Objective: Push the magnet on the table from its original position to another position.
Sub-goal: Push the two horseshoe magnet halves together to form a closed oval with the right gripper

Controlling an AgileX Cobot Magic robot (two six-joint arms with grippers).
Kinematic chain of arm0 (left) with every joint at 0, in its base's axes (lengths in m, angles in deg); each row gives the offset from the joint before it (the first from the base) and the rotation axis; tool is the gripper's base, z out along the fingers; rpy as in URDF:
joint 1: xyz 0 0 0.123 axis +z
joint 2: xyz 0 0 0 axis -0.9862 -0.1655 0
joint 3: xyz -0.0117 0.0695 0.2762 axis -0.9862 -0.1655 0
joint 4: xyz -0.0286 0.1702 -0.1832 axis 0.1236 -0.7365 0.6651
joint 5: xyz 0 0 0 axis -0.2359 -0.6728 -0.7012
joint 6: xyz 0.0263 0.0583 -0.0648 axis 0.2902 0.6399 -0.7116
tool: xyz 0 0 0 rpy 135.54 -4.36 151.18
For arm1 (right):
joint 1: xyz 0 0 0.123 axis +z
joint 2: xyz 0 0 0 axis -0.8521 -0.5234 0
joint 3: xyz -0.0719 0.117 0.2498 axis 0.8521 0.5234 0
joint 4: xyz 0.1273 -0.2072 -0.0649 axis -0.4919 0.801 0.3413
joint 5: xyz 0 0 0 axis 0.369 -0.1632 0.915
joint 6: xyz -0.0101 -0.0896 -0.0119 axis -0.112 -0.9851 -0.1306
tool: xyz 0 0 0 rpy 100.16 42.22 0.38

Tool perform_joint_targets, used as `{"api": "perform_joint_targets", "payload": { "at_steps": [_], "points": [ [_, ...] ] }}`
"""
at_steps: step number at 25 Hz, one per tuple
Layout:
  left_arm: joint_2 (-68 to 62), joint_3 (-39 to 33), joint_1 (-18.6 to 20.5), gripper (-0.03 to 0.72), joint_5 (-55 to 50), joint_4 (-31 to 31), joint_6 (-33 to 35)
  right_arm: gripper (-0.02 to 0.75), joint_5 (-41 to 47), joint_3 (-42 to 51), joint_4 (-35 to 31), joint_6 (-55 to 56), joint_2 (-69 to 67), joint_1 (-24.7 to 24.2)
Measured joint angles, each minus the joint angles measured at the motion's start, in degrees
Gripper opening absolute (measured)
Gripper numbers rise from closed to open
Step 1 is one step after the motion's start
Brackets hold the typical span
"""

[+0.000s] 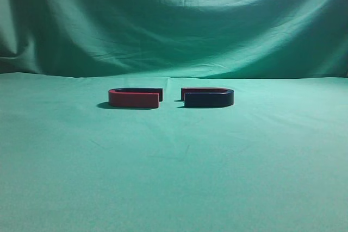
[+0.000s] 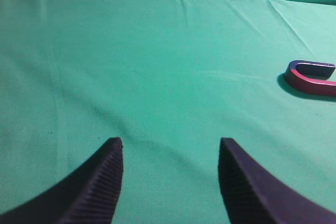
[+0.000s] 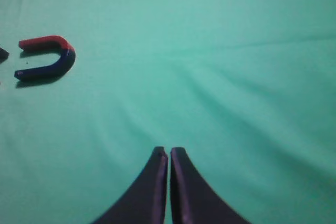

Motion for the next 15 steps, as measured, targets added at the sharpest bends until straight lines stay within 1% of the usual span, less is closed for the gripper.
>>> {"api": "perform_joint_targets", "payload": {
  "at_steps": [5, 9, 11, 15],
  "points": [
    [0.0, 0.0, 0.0, 0.372, 0.0, 0.0, 0.0, 0.000, 2.8, -2.0, -0.7, -1.5, -6.8, 0.0],
    [0.0, 0.0, 0.0, 0.372, 0.0, 0.0, 0.0, 0.000, 3.8, -4.4, -5.5, -5.0, -13.2, 0.1],
    [0.0, 0.0, 0.0, 0.372, 0.0, 0.0, 0.0, 0.000, 2.9, -5.3, -6.2, -5.9, -16.2, 2.1],
    [0.0, 0.0, 0.0, 0.372, 0.0, 0.0, 0.0, 0.000, 0.9, -9.3, -6.7, -6.0, -24.8, 8.1]
  ]
}}
